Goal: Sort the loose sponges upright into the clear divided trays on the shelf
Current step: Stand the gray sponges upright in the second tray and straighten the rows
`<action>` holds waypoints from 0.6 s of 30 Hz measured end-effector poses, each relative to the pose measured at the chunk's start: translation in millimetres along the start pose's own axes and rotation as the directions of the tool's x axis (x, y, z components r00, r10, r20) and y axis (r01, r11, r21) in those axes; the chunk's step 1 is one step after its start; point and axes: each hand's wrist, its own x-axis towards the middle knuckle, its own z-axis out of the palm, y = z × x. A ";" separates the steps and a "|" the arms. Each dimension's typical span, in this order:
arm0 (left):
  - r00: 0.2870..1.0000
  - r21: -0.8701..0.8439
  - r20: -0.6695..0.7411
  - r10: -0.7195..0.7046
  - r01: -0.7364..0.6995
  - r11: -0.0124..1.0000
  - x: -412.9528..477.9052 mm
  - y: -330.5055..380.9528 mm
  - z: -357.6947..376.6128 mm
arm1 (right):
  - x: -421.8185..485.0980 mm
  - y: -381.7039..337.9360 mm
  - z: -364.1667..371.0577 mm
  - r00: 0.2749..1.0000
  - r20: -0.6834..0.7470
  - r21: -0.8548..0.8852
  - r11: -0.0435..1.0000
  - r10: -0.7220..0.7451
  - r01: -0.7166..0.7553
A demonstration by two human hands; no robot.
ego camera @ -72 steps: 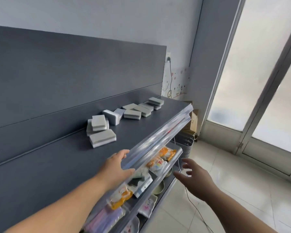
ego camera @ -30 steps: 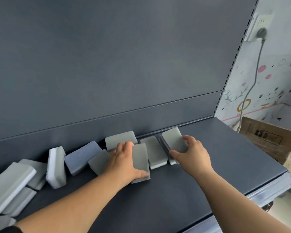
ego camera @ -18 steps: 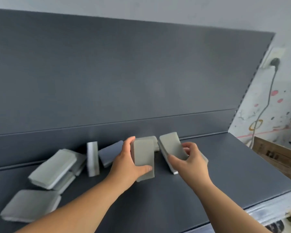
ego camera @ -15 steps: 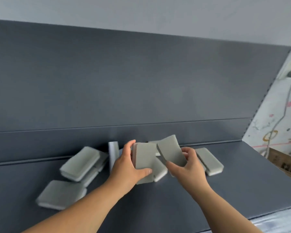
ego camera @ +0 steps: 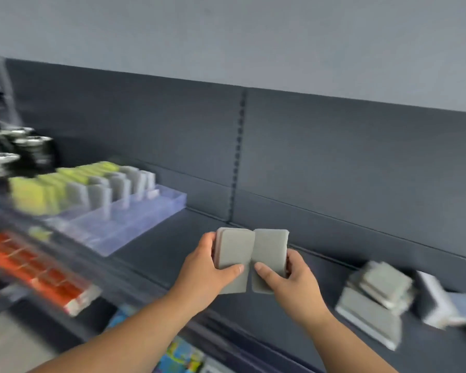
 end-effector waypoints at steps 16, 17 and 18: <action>0.858 -0.040 -0.402 -0.320 0.333 0.942 -29.5 -142.3 -238.7 | 44.2 -60.9 278.1 0.885 0.463 0.164 0.978 0.038 -0.127; 0.851 -0.042 -0.409 -0.328 0.342 0.939 -22.9 -145.6 -246.1 | 51.8 -64.1 288.2 0.875 0.483 0.182 0.973 0.038 -0.143; 0.845 -0.047 -0.417 -0.334 0.347 0.937 -15.3 -149.1 -253.6 | 60.4 -68.5 298.0 0.867 0.497 0.198 0.968 0.033 -0.151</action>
